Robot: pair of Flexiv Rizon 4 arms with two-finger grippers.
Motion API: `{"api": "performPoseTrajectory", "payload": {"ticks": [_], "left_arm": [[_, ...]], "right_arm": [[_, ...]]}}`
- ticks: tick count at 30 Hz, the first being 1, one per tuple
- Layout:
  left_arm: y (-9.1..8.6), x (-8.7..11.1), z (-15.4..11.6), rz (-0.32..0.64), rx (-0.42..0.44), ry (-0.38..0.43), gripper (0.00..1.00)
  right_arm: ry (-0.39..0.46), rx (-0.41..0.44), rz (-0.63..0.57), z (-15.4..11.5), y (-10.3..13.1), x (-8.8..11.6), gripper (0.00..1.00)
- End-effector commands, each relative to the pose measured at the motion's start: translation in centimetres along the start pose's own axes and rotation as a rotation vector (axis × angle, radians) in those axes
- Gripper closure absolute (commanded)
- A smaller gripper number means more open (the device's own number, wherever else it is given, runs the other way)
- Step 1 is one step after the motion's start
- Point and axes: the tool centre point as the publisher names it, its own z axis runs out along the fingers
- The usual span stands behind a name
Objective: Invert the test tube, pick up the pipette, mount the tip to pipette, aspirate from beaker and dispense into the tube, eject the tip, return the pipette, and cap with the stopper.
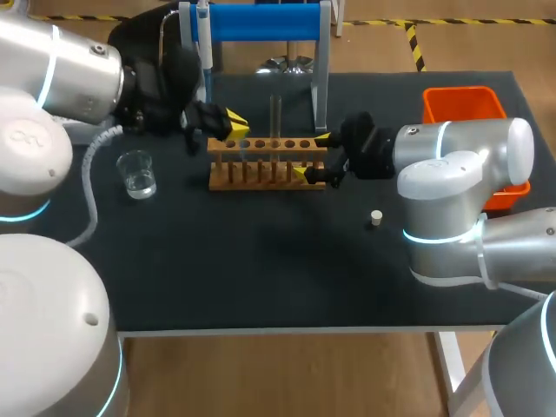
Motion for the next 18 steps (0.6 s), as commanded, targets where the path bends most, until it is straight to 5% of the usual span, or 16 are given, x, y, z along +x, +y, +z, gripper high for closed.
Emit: {"api": "performPoseTrajectory", "payload": {"ticks": [1, 10, 18], "left_arm": [[0.3, -0.1, 0.8, 0.004, 0.019, 0.01, 1.0], [0.3, -0.2, 0.9, 0.0, 0.016, 0.016, 1.0], [0.3, -0.2, 0.9, 0.0, 0.016, 0.016, 1.0]], "right_arm": [[0.001, 0.002, 0.0, -0.1, 0.0, 0.0, 0.0], [0.001, 0.002, 0.0, -0.1, 0.0, 0.0, 0.0], [0.027, -0.059, -0.068, -4.3, 0.5, 1.0, 0.0]]}}
